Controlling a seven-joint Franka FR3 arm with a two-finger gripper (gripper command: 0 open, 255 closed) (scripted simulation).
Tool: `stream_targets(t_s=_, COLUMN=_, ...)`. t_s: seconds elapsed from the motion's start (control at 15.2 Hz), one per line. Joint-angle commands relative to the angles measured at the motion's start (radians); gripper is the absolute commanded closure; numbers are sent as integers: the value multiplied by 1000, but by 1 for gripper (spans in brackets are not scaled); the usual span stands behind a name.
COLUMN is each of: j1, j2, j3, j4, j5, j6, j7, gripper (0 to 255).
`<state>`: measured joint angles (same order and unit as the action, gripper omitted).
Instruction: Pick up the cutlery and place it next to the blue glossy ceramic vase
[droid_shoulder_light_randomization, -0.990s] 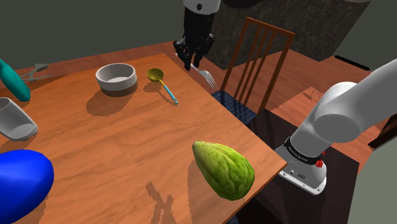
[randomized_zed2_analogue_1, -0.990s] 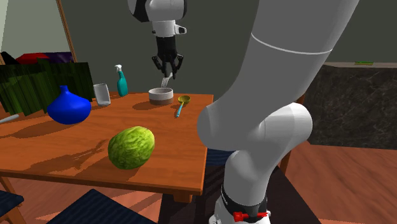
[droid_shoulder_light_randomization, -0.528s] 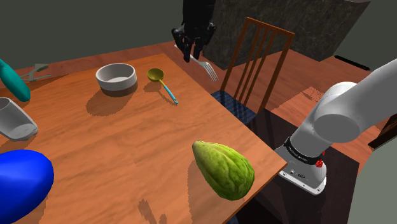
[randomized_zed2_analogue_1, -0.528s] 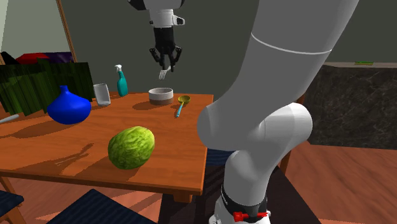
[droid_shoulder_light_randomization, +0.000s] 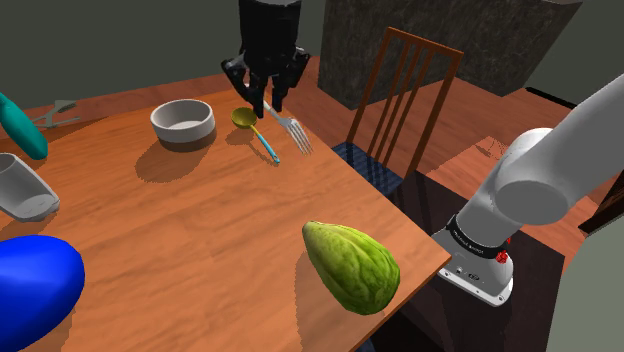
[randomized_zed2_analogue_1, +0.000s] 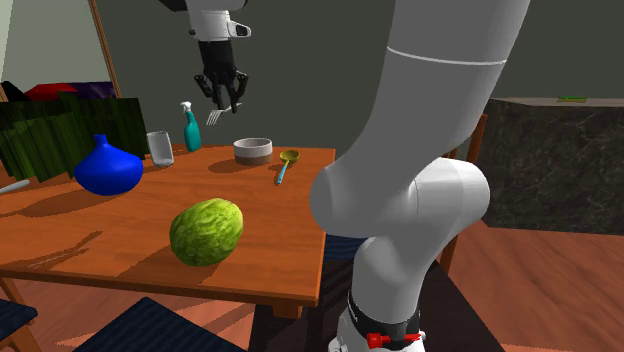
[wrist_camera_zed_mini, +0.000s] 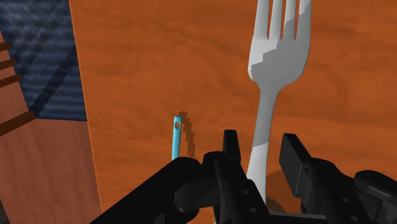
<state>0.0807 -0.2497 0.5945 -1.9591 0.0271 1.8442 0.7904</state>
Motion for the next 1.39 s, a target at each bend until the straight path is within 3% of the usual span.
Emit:
stream_targets(t_s=0.0, j1=8, j2=50, j3=45, j4=53, j5=-26, j6=-11, j7=65, gripper=255)
stream_targets(t_s=0.33, j1=47, j2=209, j3=154, j4=201, j5=-131, j6=-49, j7=238, gripper=255)
stream_targets(t_s=0.53, j1=98, j2=329, j3=206, j4=310, j5=-223, j6=-88, j7=348, gripper=255)
stream_targets(t_s=0.99, j1=334, j2=632, j3=228, j4=634, j5=-449, j6=-231, j7=551, gripper=255)
stream_targets(t_s=1.32, j1=313, j2=618, j3=225, j4=548, j5=-440, j6=-157, j7=560, gripper=255)
